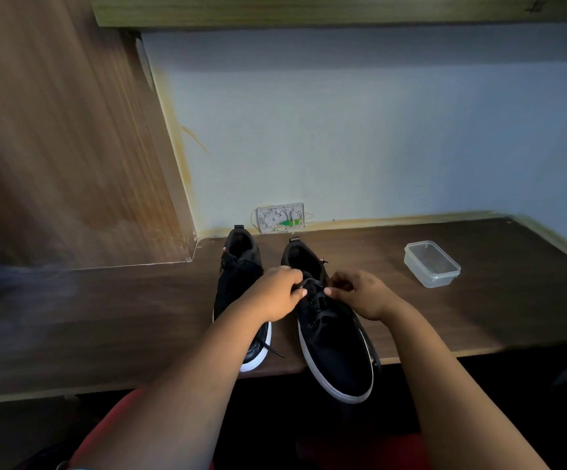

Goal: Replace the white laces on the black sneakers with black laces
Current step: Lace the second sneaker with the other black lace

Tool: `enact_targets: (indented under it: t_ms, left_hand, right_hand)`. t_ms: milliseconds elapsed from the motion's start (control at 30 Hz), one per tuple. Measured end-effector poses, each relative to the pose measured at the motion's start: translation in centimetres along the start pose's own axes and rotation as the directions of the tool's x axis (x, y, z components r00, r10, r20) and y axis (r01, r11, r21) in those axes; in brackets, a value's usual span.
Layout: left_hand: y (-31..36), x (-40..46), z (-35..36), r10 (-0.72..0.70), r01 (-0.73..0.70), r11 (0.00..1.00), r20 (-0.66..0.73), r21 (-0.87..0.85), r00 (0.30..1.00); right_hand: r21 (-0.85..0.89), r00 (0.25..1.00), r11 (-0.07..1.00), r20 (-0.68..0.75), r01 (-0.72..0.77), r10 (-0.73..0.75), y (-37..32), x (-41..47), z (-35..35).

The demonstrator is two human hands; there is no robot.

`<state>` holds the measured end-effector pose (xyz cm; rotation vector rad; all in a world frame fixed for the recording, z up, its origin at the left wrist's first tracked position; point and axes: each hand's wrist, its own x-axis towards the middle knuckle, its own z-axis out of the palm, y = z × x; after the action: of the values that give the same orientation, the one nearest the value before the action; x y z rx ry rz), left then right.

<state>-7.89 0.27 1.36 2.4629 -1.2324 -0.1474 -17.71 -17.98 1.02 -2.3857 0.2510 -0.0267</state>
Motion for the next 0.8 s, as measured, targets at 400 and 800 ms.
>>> enact_targets:
  t_ms: [400, 800]
  left_hand:
    - [-0.6, -1.3, -4.0, -0.142, 0.155, 0.988, 0.300, -0.021, 0.943]
    - [5.6, -2.3, -4.1, -0.148, 0.000, 0.978, 0.700, 0.207, 0.699]
  right_hand:
    - [-0.110, 0.956, 0.993, -0.292, -0.046, 0.012, 0.2, 0.6, 0.2]
    - [0.850, 0.892, 0.272, 0.435, -0.452, 0.123, -4.0, -0.9, 0.3]
